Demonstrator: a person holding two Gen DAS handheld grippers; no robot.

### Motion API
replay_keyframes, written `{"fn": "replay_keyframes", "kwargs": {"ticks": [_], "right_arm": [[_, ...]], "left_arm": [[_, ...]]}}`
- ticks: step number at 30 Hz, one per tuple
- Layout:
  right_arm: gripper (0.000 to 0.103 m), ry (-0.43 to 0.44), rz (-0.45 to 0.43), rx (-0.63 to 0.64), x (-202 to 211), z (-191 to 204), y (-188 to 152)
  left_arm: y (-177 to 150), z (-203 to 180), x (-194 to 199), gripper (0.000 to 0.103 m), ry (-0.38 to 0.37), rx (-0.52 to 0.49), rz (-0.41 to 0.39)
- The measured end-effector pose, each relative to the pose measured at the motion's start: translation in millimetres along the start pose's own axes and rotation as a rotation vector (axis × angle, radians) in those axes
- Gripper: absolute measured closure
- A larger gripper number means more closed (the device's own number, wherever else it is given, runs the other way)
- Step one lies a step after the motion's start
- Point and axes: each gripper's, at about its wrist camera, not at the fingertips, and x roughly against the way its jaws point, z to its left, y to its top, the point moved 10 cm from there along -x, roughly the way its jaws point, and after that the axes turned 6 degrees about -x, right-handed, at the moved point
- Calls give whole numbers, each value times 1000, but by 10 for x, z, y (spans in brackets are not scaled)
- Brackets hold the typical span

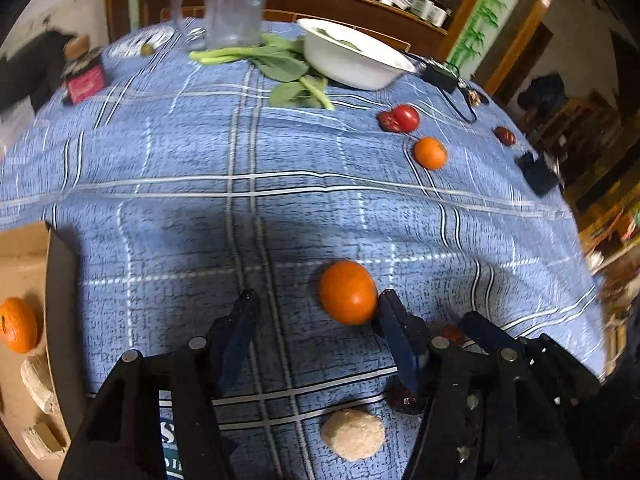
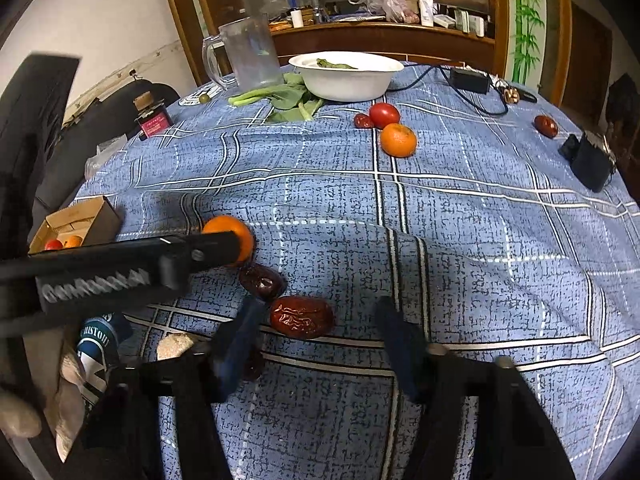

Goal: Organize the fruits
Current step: 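Grasp a tangerine with the left tool while the right tool grasps a dark red date, then carry the tangerine and date into the cardboard tray and open both tools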

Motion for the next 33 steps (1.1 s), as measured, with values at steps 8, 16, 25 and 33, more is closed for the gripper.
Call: {"fn": "replay_keyframes", "kwargs": {"ticks": [8,16,25,33], "right_arm": [[68,53,-15,-40,61,-7,-20],[68,142,-20,-91,228,24,-69],[68,370,24,-193,652,340,-226],[67,493,78,-173,885,961,-396]], "left_arm": [[-6,-134,76,76,-78,10,-5],[-206,8,617,76,-149,60,-70],[-604,464,1247,75,-158,145,-154],[-964,1097,1670,75,-104,237,-213]]}}
